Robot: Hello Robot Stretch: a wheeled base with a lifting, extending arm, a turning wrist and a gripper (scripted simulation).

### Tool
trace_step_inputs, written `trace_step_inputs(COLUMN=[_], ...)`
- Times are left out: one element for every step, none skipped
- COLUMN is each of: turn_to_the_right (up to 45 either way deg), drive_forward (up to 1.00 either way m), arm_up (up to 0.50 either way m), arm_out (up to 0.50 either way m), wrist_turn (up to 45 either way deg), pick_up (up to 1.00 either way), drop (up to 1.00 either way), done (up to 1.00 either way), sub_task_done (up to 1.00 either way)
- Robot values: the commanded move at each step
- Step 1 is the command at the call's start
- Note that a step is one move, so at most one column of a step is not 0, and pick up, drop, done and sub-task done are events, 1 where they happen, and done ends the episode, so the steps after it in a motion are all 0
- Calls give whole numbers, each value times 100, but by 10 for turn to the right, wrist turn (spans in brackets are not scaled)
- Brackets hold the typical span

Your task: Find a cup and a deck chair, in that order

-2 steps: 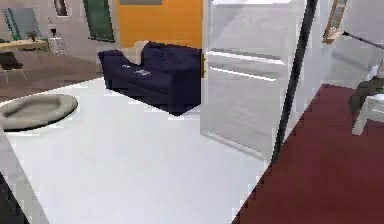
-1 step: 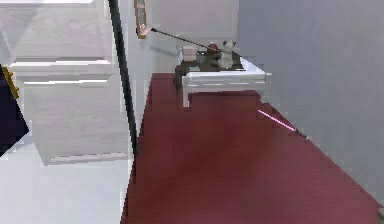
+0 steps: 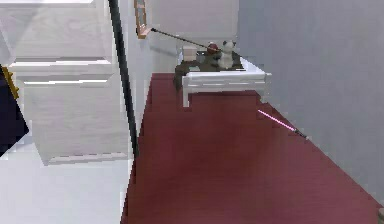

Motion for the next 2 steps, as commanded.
trace_step_inputs(turn_to_the_right=[-240,450], drive_forward=[0,0], arm_up=[0,0], arm_out=[0,0], wrist_turn=[0,0], pick_up=[0,0], drop=[0,0], done=[0,0], sub_task_done=[0,0])
